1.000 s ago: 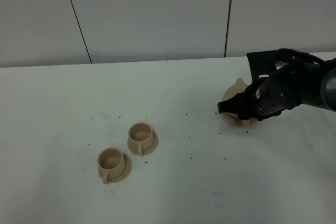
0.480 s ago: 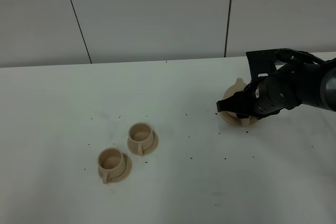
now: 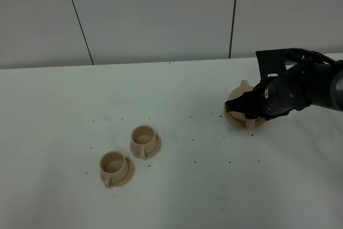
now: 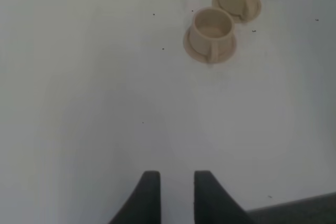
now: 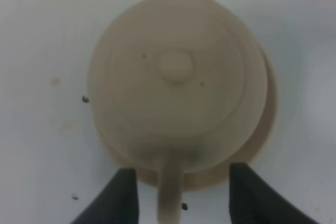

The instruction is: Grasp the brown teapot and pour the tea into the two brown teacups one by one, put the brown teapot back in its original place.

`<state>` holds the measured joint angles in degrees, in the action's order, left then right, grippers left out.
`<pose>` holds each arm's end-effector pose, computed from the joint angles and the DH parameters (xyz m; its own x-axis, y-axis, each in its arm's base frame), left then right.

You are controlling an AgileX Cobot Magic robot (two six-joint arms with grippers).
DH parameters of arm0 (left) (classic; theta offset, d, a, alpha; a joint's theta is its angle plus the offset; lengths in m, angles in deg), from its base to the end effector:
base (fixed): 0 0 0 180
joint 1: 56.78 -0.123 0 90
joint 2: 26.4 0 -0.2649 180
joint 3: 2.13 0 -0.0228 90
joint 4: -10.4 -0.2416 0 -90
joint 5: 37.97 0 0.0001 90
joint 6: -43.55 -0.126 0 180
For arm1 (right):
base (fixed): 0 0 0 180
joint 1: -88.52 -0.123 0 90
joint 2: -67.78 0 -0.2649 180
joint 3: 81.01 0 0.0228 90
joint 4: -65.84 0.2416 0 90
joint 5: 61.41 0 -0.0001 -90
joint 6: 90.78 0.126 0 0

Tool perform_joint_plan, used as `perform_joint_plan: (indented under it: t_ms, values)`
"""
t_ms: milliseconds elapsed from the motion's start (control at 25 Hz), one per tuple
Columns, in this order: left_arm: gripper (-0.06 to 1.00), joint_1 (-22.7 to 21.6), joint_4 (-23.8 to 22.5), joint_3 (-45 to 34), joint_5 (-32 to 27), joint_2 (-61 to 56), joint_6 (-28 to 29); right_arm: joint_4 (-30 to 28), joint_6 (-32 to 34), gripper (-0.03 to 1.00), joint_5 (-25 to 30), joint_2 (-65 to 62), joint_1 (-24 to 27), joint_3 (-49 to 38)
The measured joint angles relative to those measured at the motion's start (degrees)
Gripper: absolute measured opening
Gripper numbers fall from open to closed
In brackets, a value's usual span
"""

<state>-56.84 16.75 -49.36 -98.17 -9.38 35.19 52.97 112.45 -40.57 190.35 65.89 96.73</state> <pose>0.0580 -0.0120 0.2553 -0.5541 0.0895 -0.8276 0.1289 0.9914 0.0209 0.3966 0.1545 0.1238 -0.8097 -0.1282 -0.5726 -0.1884 0.9810 0.0468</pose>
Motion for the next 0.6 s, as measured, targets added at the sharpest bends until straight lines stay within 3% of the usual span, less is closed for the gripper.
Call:
perform_joint_plan:
  t_ms: [600]
  values:
    - [0.23, 0.0, 0.0, 0.0, 0.0, 0.0, 0.0, -0.1, 0.4, 0.39, -1.1, 1.4, 0.0, 0.0]
